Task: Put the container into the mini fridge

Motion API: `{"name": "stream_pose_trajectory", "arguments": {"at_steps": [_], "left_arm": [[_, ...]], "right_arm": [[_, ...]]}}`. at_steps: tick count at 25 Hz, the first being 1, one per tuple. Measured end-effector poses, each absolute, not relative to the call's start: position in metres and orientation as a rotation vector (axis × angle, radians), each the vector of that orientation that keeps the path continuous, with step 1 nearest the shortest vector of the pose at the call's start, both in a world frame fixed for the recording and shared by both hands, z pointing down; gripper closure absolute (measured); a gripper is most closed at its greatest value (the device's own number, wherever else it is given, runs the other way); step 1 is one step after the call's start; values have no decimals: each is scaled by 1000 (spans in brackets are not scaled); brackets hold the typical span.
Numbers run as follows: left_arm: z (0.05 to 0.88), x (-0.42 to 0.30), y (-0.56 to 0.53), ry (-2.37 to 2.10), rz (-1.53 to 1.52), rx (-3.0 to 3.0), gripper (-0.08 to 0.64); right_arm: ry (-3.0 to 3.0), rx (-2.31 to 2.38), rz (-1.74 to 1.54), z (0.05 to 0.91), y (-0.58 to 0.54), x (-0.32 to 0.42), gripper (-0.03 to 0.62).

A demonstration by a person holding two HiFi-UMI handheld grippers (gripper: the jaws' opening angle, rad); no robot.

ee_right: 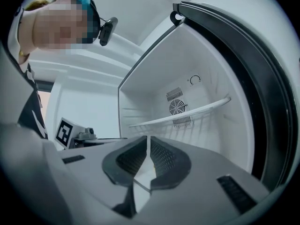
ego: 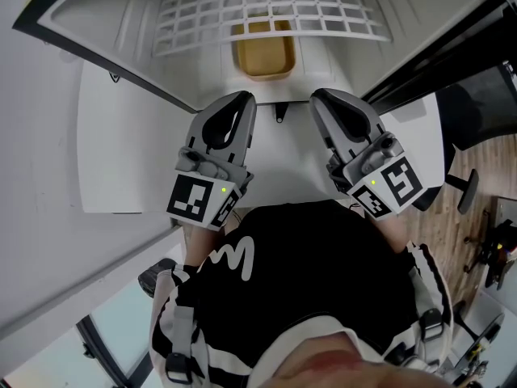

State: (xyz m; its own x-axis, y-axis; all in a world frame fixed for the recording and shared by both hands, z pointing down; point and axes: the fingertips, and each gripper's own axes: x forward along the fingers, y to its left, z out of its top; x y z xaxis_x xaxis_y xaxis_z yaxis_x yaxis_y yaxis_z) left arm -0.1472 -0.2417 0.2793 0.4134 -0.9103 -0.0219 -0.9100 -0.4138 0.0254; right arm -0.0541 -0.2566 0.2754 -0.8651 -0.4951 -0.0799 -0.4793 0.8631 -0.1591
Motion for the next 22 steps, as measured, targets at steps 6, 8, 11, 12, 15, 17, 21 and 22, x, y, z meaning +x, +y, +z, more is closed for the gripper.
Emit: {"name": "stream_pose_trajectory", "arguments": {"at_steps": [6,8,11,12,15,17,21,22], "left_arm": [[274,-145,-238,-1658,-89,2665,551],[274,-146,-238,-1665,-80,2659,551],[277,-146,-240,-1672,-60,2650,551],[277,-147,-240,-1675,-57,2648,551],[279,-147,-241,-1683,-46,2644,551],[280,-148,-241,-1686,-40,2642,551],[281,-147,-241,-1680,-42,2647,551],[281,-147,-241,-1680,-41,2649,551]], "right_arm": [[2922,-777,-190,273,-256,-54,581],[2930,-787,-170,273,-255,-55,581],[2926,-792,-172,273,-255,-56,581],[2924,-792,-179,274,-256,-56,581],[2926,-803,-186,275,-257,-55,583],[2932,-824,-165,275,-258,-54,583],[2950,-839,-141,279,-259,-56,583],[2950,-830,-155,280,-258,-57,583]]}}
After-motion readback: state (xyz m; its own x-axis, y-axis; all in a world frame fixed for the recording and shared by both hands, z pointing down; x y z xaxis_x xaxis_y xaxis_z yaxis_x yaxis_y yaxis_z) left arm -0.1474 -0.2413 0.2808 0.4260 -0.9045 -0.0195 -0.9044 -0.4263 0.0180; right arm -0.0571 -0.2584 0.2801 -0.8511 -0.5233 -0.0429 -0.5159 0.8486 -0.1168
